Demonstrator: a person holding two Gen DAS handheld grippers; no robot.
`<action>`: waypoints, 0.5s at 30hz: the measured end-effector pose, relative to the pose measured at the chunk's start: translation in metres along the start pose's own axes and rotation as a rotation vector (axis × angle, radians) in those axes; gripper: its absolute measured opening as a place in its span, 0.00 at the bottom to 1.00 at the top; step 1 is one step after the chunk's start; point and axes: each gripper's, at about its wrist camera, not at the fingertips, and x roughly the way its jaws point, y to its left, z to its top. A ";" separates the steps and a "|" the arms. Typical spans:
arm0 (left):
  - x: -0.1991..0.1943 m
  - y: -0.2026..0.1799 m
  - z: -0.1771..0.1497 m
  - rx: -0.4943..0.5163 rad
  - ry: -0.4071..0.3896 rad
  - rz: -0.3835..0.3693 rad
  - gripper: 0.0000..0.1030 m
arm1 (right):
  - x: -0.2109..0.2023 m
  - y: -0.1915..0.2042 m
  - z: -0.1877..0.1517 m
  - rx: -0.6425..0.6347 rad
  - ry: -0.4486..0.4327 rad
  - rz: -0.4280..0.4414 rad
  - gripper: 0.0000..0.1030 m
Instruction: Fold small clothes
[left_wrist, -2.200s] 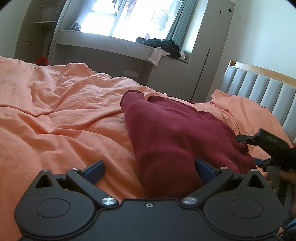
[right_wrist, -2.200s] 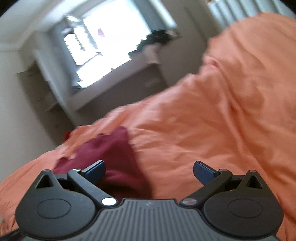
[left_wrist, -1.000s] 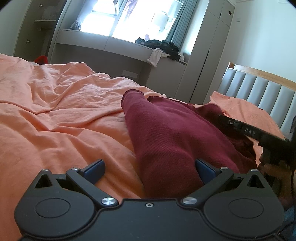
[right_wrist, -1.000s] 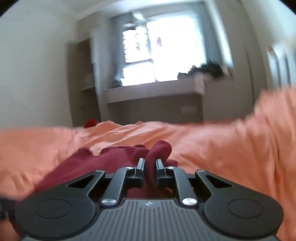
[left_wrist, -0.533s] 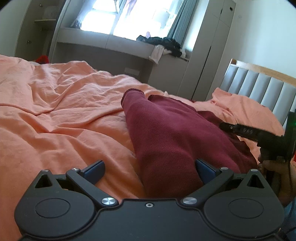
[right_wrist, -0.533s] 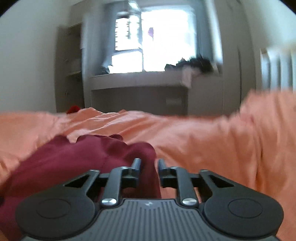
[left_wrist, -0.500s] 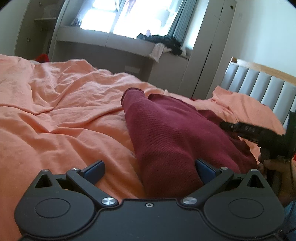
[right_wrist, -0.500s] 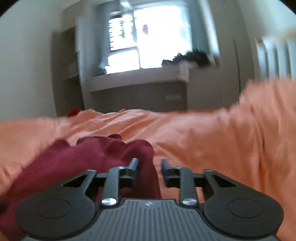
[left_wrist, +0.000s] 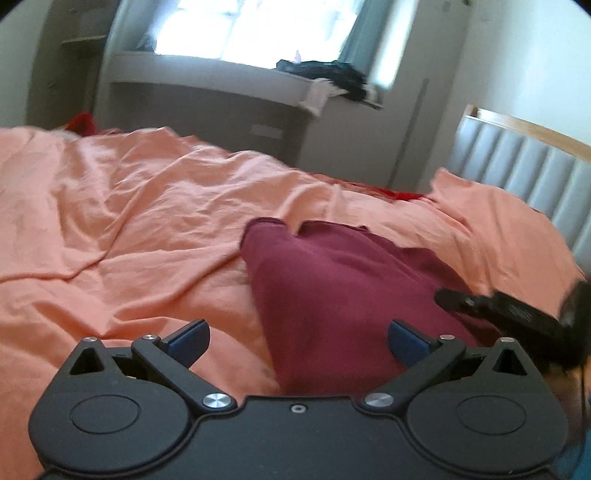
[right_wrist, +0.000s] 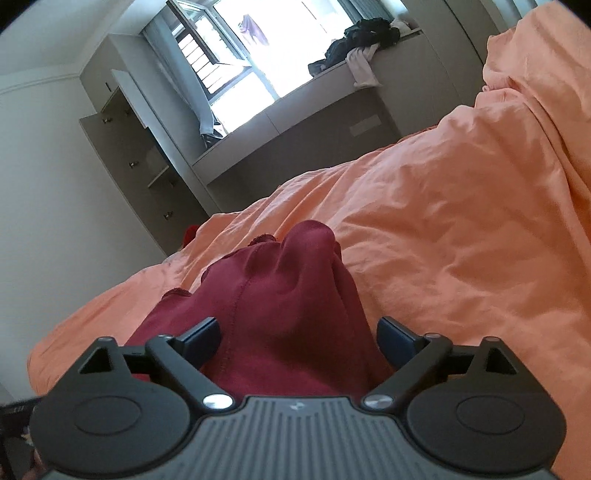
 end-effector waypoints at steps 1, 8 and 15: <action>0.005 0.002 0.000 -0.021 0.005 0.010 0.99 | 0.000 0.000 0.000 -0.001 -0.001 0.002 0.96; 0.022 0.023 -0.025 -0.139 0.005 -0.034 1.00 | 0.009 0.003 -0.009 -0.040 -0.029 0.001 0.99; 0.023 0.022 -0.028 -0.128 -0.014 -0.041 1.00 | 0.009 0.006 -0.019 -0.045 -0.076 -0.015 0.99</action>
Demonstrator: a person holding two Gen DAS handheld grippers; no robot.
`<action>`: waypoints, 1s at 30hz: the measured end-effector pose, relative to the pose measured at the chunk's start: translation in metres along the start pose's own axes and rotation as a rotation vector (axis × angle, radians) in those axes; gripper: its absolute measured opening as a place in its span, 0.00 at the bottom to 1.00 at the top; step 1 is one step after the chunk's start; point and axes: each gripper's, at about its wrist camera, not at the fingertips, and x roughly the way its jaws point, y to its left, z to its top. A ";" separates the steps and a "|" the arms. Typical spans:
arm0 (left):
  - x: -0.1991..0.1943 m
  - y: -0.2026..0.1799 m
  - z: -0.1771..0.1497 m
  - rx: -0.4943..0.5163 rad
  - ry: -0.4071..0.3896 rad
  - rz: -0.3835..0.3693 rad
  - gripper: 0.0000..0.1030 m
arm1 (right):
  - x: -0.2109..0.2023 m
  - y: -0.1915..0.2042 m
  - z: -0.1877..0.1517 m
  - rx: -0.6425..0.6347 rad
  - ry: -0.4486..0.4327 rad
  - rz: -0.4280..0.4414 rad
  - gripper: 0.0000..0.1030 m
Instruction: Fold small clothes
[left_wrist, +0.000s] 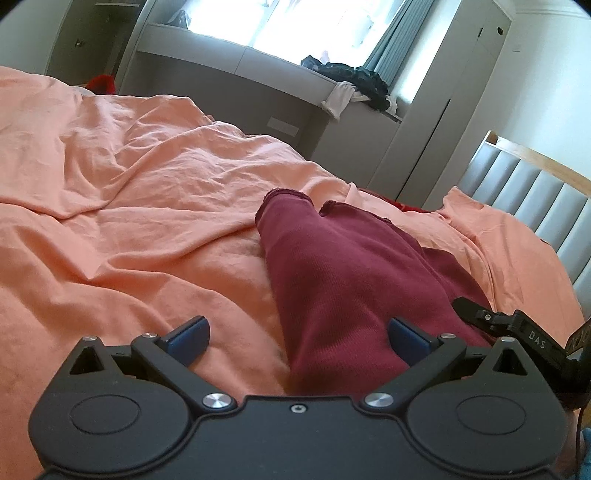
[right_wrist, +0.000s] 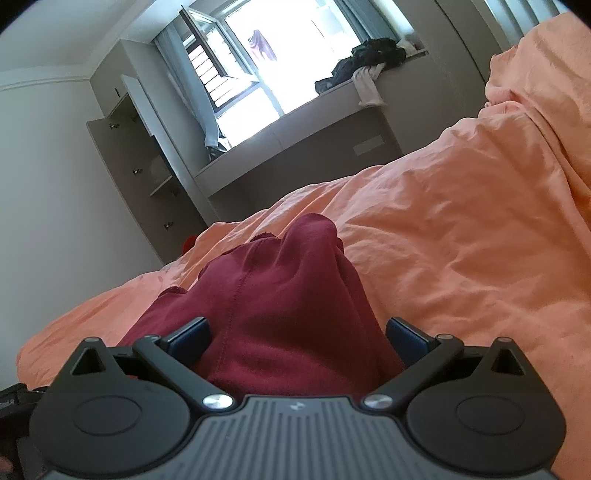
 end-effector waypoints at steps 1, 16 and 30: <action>0.000 0.000 0.000 0.001 -0.001 -0.001 1.00 | 0.000 0.000 -0.001 0.000 -0.002 -0.002 0.99; -0.002 0.000 -0.005 0.010 -0.027 0.005 1.00 | -0.001 0.005 -0.007 -0.001 -0.023 -0.033 0.99; -0.003 0.000 -0.006 0.016 -0.026 0.001 1.00 | 0.000 0.020 -0.009 -0.097 -0.020 -0.108 0.99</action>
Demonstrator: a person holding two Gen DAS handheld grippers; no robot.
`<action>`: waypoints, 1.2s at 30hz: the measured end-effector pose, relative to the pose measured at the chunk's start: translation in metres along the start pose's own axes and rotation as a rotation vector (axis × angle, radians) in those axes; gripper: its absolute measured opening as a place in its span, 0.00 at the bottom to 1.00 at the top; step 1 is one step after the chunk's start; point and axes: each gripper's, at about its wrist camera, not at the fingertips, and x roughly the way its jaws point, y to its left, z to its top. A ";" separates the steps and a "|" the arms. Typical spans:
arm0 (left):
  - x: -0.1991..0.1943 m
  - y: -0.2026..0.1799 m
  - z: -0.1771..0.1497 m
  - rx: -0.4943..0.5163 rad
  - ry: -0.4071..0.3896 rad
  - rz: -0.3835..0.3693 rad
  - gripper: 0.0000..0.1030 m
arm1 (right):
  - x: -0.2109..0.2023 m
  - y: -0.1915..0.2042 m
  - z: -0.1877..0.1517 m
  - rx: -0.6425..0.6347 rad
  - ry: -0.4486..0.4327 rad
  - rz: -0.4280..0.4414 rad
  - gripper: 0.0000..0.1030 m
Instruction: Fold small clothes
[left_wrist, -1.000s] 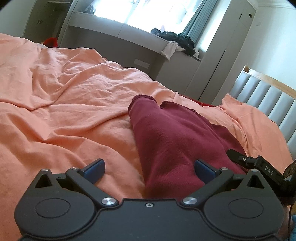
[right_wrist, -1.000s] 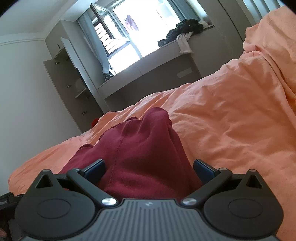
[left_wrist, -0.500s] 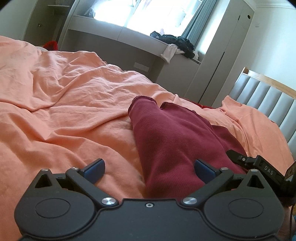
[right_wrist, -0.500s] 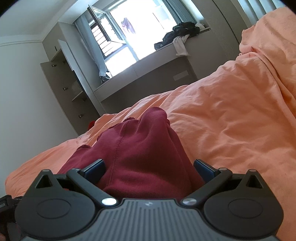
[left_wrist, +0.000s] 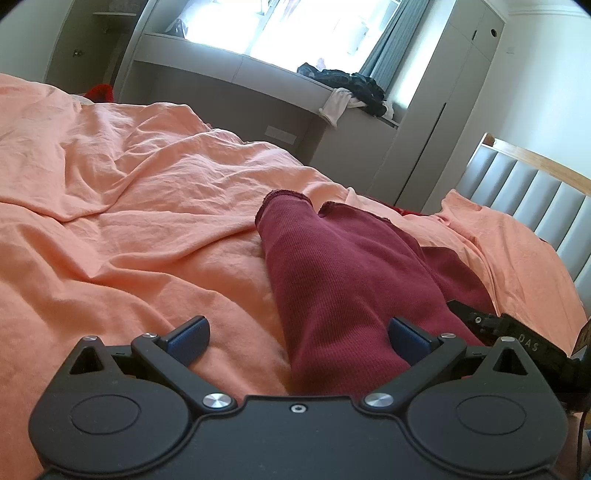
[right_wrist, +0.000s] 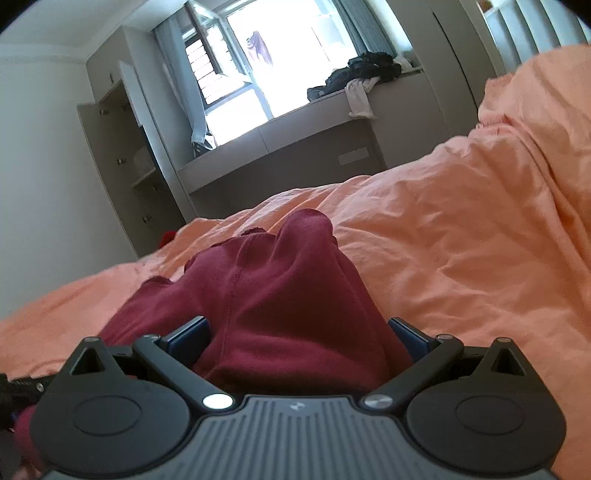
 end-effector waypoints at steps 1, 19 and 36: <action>0.000 0.001 0.000 0.000 0.001 -0.001 1.00 | -0.001 0.002 0.000 -0.019 -0.002 -0.006 0.98; -0.001 0.004 -0.005 0.011 -0.033 -0.012 1.00 | -0.007 0.032 -0.003 -0.246 -0.046 -0.091 0.96; -0.002 0.010 -0.007 -0.006 -0.041 -0.043 1.00 | -0.015 0.053 -0.013 -0.436 -0.109 -0.117 0.78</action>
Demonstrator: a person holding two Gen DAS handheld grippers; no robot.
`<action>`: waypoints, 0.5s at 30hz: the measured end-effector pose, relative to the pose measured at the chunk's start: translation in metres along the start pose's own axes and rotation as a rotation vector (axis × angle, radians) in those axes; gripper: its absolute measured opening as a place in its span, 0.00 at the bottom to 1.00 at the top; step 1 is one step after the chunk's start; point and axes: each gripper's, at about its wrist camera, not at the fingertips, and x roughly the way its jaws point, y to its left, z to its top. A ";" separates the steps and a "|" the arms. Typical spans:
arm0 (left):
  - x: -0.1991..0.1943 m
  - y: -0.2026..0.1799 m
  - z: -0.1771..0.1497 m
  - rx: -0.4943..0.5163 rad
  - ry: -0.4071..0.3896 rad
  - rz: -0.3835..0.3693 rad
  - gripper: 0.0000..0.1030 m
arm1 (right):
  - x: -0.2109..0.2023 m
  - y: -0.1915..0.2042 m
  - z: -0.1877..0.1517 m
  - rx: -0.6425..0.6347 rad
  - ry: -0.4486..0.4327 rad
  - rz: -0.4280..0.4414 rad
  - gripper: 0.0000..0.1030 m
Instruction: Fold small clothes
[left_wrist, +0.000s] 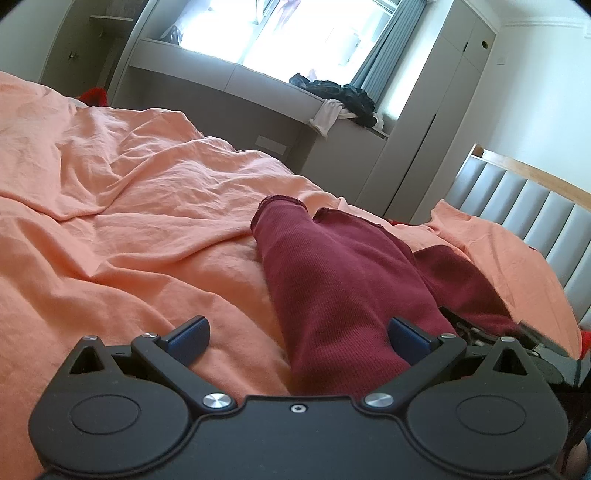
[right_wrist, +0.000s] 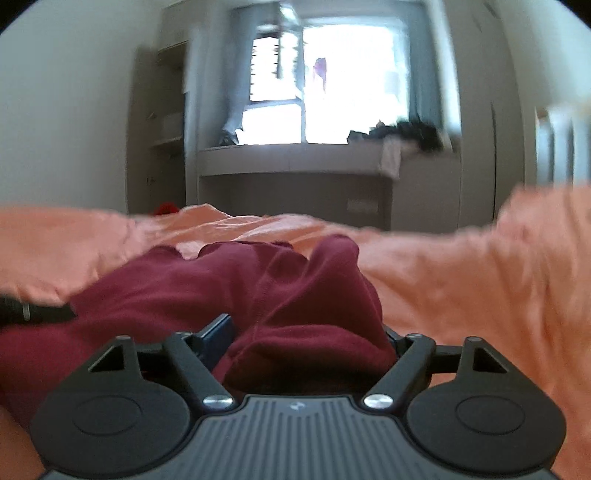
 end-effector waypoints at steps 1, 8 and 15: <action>0.000 0.000 0.000 0.000 -0.001 0.000 1.00 | -0.001 0.007 0.000 -0.056 -0.012 -0.020 0.78; 0.000 0.002 0.000 0.006 -0.011 0.000 1.00 | -0.003 0.017 0.002 -0.115 -0.015 -0.036 0.77; -0.001 0.002 0.002 -0.001 0.007 -0.005 1.00 | 0.000 -0.008 0.003 0.056 0.022 0.032 0.82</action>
